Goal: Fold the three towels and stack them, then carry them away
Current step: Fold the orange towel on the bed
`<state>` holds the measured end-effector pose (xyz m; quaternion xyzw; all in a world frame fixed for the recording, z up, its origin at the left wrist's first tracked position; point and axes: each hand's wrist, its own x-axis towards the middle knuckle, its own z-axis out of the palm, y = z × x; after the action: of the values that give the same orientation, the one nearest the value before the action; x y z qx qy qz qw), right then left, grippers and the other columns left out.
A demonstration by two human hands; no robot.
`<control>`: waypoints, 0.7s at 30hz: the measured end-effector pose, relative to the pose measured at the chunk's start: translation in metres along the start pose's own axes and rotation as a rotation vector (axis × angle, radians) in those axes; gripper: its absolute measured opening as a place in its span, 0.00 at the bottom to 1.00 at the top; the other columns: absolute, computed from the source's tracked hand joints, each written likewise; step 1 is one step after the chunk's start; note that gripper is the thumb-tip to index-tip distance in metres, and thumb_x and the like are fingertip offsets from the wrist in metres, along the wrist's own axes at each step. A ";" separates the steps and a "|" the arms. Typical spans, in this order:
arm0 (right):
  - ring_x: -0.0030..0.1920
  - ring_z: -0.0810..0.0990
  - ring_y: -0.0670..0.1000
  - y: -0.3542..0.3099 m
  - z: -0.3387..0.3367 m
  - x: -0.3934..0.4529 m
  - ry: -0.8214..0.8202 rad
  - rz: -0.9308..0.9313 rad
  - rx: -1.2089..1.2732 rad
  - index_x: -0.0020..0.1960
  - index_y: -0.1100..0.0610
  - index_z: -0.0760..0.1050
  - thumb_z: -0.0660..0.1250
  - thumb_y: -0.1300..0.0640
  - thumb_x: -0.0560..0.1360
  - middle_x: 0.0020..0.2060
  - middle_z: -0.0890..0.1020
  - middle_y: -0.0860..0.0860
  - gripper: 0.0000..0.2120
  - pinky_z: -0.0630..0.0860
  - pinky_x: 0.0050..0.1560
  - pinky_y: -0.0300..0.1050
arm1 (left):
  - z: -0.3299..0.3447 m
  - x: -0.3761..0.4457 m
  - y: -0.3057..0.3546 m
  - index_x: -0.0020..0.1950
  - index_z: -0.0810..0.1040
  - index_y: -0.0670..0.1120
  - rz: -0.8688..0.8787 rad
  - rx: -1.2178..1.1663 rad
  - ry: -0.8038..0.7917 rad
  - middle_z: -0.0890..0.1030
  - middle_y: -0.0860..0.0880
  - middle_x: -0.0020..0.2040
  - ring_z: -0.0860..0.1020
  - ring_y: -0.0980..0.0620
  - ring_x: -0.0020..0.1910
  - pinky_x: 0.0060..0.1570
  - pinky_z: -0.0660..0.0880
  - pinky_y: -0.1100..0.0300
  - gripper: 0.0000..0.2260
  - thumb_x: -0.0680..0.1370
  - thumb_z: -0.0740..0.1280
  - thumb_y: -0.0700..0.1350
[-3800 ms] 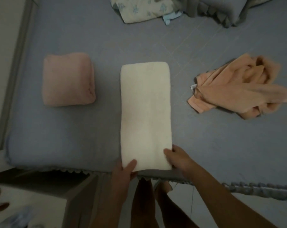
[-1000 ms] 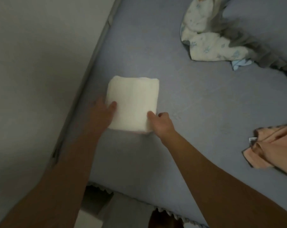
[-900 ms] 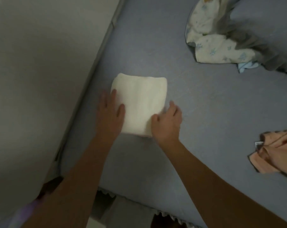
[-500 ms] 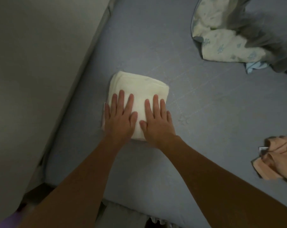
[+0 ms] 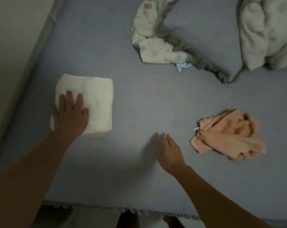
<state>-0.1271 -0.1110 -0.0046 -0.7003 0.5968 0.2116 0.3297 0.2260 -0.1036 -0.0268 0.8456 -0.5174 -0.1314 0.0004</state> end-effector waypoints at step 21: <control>0.73 0.62 0.63 0.349 -0.096 0.025 0.518 0.627 0.675 0.74 0.56 0.61 0.64 0.38 0.72 0.74 0.64 0.60 0.37 0.60 0.71 0.57 | 0.101 -0.116 0.463 0.71 0.71 0.44 0.433 -0.408 -0.313 0.73 0.41 0.66 0.70 0.40 0.67 0.67 0.67 0.46 0.24 0.75 0.66 0.46</control>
<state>-0.4718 -0.2219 -0.0282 -0.3725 0.8745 -0.0838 0.2992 -0.2511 -0.2035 -0.0357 0.6680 -0.6419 -0.3575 0.1183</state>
